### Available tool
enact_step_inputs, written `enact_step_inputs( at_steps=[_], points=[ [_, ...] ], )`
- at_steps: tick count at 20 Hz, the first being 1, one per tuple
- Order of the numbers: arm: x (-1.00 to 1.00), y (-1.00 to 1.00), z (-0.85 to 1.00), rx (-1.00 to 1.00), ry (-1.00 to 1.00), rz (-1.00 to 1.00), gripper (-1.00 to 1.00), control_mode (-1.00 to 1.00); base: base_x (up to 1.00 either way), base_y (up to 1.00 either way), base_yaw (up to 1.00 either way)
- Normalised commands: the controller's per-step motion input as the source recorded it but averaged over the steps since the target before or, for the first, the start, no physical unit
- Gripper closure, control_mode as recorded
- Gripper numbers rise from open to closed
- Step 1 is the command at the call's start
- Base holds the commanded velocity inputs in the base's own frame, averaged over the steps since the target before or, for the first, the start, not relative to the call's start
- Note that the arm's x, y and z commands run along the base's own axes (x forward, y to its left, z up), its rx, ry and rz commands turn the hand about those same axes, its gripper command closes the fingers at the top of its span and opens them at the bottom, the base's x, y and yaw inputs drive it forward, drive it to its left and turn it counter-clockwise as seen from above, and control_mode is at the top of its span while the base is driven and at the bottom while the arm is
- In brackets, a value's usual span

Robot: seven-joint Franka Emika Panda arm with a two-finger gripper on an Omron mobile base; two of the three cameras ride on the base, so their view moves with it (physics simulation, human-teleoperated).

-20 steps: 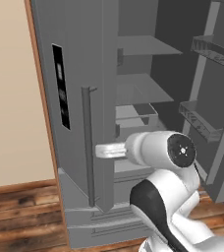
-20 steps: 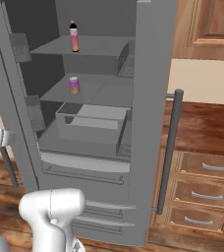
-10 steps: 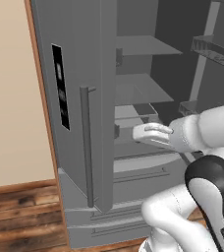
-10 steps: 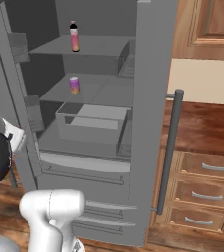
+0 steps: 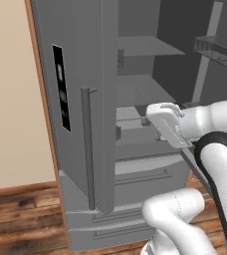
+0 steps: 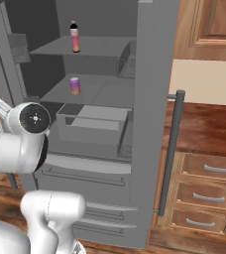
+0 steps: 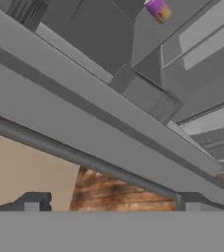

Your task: Open the fridge, grab two sodas, and place both sodas inside the bowl with ice on the dining counter.

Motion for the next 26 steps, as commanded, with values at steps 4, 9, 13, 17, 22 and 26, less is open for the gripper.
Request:
enact_step_inputs(
  at_steps=[4,9,13,17,22,26],
  points=[
    [0.73,-0.02,0.0,0.29,0.1,0.01,-1.0,-1.0,0.0,0.0,0.0],
    [0.75,0.03,0.0,0.18,0.1,0.0,-1.0,-1.0,0.0,0.0,0.0],
    [0.7,0.2,0.0,0.11,0.15,0.0,-1.0,-1.0,0.0,0.0,0.0],
    [0.68,0.41,0.0,0.04,0.2,0.05,-1.0,-1.0,0.0,0.0,0.0],
    [0.47,0.5,0.0,0.04,0.21,0.07,-1.0,-1.0,0.0,0.0,0.0],
    [-0.13,0.67,0.0,0.0,0.1,0.14,-1.0,-1.0,0.0,0.0,0.0]
  ],
)
